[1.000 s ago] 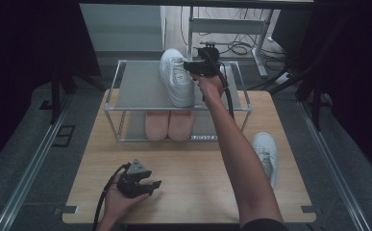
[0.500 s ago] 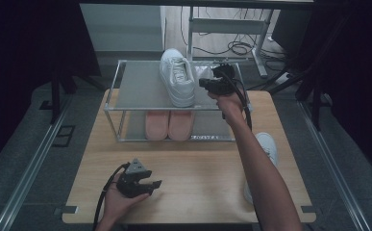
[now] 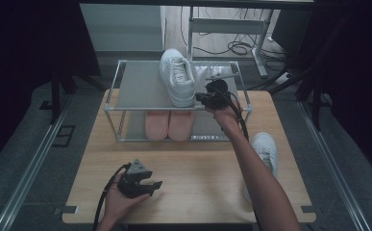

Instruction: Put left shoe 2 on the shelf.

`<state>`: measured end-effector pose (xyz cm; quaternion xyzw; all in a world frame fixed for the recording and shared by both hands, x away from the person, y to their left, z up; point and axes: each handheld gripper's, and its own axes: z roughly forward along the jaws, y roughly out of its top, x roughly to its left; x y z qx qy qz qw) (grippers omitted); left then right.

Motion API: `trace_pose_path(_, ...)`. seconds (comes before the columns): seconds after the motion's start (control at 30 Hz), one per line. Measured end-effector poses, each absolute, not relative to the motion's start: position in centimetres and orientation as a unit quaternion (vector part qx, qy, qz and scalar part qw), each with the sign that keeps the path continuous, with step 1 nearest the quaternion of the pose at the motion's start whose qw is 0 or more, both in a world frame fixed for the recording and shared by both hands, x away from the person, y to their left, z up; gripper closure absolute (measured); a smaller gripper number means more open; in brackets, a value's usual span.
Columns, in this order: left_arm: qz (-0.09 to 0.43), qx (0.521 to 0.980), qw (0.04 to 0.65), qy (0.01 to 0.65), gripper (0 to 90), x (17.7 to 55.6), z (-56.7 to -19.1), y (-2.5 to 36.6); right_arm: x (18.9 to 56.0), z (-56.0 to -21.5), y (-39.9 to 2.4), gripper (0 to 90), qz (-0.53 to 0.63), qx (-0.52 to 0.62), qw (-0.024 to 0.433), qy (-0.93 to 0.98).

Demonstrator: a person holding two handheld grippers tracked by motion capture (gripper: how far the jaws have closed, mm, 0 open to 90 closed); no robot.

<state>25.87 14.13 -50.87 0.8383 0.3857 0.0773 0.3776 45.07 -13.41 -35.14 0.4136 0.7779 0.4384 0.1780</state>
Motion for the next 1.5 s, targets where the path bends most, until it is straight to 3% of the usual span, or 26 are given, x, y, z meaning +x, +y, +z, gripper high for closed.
trace_pose_path(0.87,0.076,0.839,0.376,0.386,43.1,25.9,-51.0,13.9,44.2,-35.0,-11.0,90.0,0.461,0.419,0.158,0.766)
trace_pose_path(1.5,0.076,0.837,0.378,0.388,43.1,25.9,-51.1,13.9,44.0,-35.4,-11.8,89.9,0.463,0.417,0.166,0.764)
